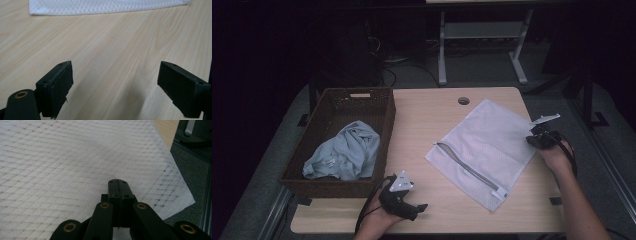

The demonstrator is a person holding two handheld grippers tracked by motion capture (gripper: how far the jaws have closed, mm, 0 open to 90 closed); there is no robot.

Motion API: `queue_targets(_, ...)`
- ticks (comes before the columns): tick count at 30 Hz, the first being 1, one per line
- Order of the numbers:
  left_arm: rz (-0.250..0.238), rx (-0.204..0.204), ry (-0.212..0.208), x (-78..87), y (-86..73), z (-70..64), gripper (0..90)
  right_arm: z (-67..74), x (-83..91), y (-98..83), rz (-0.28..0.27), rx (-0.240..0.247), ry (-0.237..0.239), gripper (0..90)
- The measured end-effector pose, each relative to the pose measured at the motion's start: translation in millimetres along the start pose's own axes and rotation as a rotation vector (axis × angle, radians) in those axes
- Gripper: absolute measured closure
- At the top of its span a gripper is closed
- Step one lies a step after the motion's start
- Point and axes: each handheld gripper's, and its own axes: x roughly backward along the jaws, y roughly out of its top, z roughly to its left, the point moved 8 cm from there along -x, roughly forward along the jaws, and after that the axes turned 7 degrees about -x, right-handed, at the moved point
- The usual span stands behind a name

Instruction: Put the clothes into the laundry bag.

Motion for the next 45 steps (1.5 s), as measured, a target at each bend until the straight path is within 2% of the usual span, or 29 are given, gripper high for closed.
queue_targets(6,0.000,0.000,-0.002,-0.3,-0.1,-0.1,12.6,-14.9,2.3,-5.0,0.008,-0.019,-0.022,89.5)
queue_targets(14,0.001,0.000,-0.002,-0.1,-0.2,-0.2,12.6,-26.5,3.3,-8.0,0.011,-0.027,-0.051,89.5)
queue_targets(16,0.002,-0.002,-0.003,-0.2,-0.2,-0.3,12.6,-27.0,3.6,-8.2,0.007,-0.036,-0.044,89.5)
queue_targets(18,0.005,-0.007,-0.005,-0.2,-0.1,-0.6,12.6,-24.8,10.3,-5.3,-0.028,-0.053,-0.007,89.5)
queue_targets(19,0.005,-0.007,-0.005,-0.2,-0.1,-0.6,12.6,-24.8,10.3,-5.3,-0.028,-0.053,-0.007,89.5)
queue_targets(22,0.001,0.000,-0.002,0.2,0.0,-0.5,12.5,-16.6,23.6,-1.1,-0.066,-0.051,0.031,86.9)
queue_targets(25,-0.002,0.000,0.000,0.8,0.1,0.2,12.6,-10.8,29.1,-1.7,-0.073,-0.046,0.053,84.5)
queue_targets(29,-0.004,0.003,-0.001,1.0,0.2,0.1,12.6,4.2,42.8,-4.2,-0.093,-0.021,0.094,75.9)
queue_targets(33,0.005,0.013,-0.011,0.6,-0.4,-0.4,12.6,19.3,53.5,-11.2,-0.099,-0.011,0.139,67.4)
queue_targets(37,0.007,0.019,-0.014,0.5,-0.4,-1.2,12.6,36.8,63.6,-22.0,-0.106,0.024,0.172,59.0)
queue_targets(39,0.009,0.020,-0.012,0.5,-0.5,-1.1,12.4,41.3,66.5,-23.8,-0.109,0.031,0.181,57.6)
queue_targets(40,0.010,0.023,-0.013,0.6,-0.5,-1.0,12.4,49.6,72.3,-26.4,-0.118,0.048,0.201,55.5)
queue_targets(42,0.010,0.020,-0.011,1.0,-0.6,-1.1,12.4,56.6,76.8,-27.3,-0.128,0.061,0.213,54.0)
queue_targets(43,0.010,0.020,-0.011,1.0,-0.6,-1.1,12.4,56.6,76.8,-27.3,-0.128,0.061,0.213,54.0)
queue_targets(44,0.007,0.019,-0.009,1.7,-0.6,-1.0,12.4,64.5,80.8,-28.2,-0.136,0.065,0.234,53.1)
queue_targets(45,0.007,0.019,-0.009,1.7,-0.6,-1.0,12.4,68.3,82.3,-29.0,-0.139,0.071,0.236,52.0)
